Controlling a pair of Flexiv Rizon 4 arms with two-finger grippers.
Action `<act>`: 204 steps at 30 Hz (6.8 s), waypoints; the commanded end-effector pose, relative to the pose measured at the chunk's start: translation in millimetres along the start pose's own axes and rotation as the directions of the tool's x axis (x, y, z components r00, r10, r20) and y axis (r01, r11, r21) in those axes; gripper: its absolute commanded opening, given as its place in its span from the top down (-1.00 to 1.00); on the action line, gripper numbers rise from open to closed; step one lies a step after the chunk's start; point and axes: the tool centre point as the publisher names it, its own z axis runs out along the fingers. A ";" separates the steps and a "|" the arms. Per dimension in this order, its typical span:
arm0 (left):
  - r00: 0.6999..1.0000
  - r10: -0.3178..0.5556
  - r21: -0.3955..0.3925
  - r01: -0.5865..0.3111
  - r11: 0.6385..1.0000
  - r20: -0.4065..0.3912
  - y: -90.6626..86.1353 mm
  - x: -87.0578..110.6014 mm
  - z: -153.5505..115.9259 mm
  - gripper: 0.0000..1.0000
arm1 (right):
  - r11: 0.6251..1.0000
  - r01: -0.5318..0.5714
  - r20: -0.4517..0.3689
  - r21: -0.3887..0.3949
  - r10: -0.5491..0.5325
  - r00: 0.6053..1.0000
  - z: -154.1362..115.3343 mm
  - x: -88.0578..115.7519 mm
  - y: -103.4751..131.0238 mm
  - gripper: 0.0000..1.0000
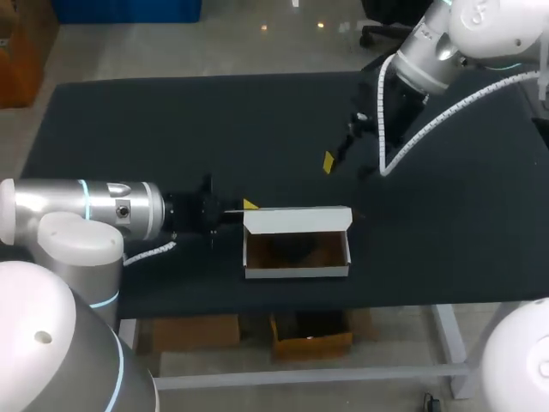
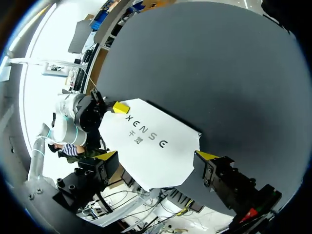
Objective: Assemble the packaging by folding the flat box into shape, placing the metal phone stand inside, and closing the box properly
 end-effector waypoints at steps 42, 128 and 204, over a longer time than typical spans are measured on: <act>0.978 0.175 -0.052 -0.170 0.984 0.114 -0.2 25.0 7.2 1.00 | 0.889 -0.405 -0.013 0.215 0.417 0.909 23.1 0.2 -30.5 -1.00; 0.960 0.221 -0.106 -0.205 0.973 0.172 -5.5 38.5 -78.9 0.38 | 0.880 -0.406 0.054 0.245 0.406 0.912 66.3 -25.2 -51.1 0.15; 0.617 -0.786 -0.720 0.567 0.400 0.048 -14.8 -17.1 -88.0 -1.00 | 0.909 -0.387 0.076 0.156 0.380 0.922 82.9 -31.2 -61.9 0.15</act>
